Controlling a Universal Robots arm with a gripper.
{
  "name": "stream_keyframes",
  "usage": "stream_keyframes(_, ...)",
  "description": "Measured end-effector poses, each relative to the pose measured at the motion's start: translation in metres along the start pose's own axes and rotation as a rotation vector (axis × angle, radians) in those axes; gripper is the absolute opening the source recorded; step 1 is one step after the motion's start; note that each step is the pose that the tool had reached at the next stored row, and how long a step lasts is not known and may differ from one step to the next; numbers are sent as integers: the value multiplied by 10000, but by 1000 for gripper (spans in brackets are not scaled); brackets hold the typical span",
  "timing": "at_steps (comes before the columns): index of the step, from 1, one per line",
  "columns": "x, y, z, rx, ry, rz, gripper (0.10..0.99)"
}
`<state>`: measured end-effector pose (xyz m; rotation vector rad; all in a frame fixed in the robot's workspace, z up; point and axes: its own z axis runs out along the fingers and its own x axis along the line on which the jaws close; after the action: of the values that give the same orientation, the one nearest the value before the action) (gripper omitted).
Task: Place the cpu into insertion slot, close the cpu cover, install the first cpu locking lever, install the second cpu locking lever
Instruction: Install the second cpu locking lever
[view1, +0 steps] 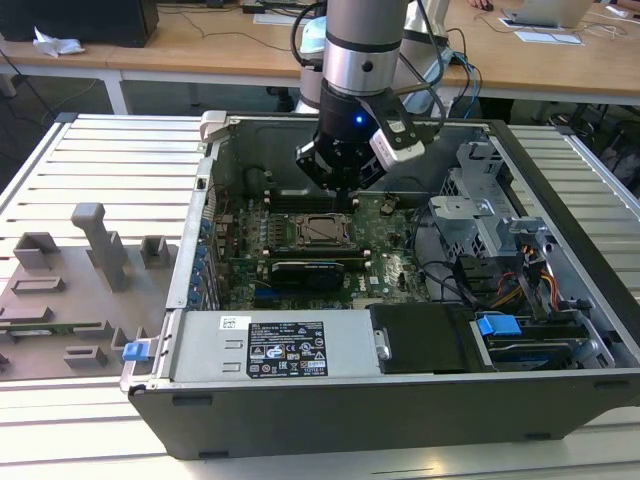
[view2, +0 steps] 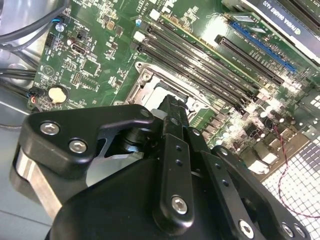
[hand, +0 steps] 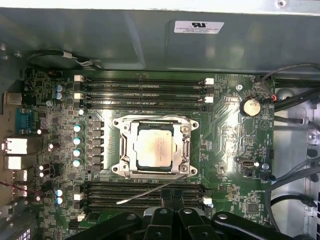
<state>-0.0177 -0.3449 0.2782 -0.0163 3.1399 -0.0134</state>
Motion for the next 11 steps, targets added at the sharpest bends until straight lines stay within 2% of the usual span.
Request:
stream_keyframes(6,0,-41,8,0,0,0,106)
stream_keyframes(9,1,-110,15,0,0,-1,106)
stream_keyframes(11,1,-130,20,0,0,0,106)
